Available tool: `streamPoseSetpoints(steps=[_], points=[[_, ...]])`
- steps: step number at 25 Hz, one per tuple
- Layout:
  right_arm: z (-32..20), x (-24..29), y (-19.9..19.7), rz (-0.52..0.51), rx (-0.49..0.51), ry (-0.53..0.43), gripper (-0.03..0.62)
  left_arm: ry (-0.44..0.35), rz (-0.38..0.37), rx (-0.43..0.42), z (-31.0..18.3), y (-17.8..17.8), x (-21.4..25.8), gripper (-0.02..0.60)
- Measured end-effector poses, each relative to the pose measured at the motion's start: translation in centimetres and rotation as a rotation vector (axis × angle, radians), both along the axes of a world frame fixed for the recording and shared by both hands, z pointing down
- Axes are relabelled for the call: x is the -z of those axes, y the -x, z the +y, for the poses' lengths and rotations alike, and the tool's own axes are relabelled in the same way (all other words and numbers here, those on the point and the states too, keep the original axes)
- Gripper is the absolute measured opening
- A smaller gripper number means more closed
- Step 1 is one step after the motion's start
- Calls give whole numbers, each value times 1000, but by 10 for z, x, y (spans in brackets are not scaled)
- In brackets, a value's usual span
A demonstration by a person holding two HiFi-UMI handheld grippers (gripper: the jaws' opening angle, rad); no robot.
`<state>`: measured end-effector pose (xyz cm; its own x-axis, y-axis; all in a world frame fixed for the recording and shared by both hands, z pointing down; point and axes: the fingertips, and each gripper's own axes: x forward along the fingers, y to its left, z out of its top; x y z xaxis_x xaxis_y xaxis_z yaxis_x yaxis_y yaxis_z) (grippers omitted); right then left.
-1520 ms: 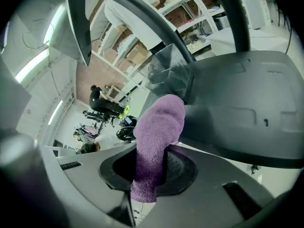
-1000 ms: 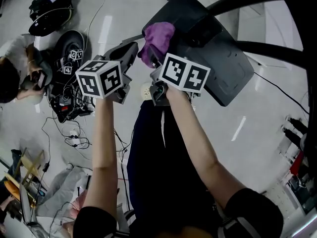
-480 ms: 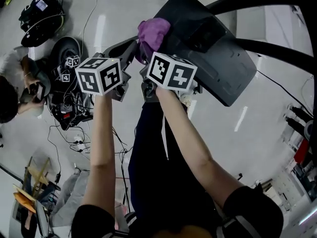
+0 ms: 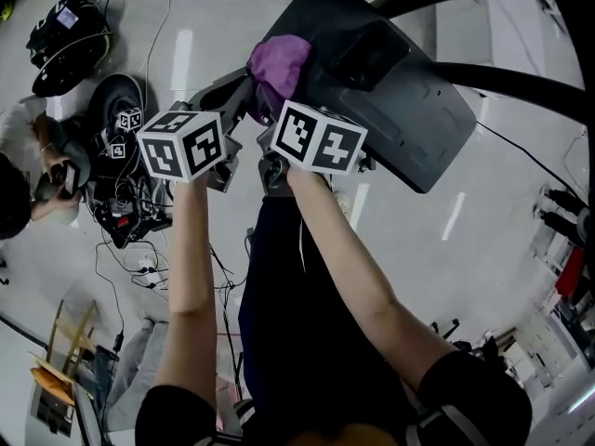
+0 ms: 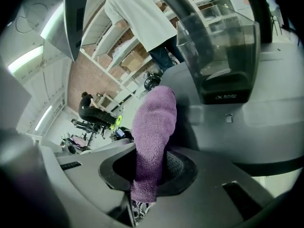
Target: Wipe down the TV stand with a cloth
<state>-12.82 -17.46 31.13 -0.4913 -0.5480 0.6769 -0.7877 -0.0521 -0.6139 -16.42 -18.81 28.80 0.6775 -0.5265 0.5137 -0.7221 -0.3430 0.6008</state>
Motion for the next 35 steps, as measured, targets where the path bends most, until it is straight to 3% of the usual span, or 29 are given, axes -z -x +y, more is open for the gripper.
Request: streamPoseSetpoints(steps=[23,35], points=[[55,-1,-66,-61,-109,78,89,17,4,-74,35,-66,4,5],[82,-8,-111,-62,-184,90,89,17,3,-162,56,-115,2,5]])
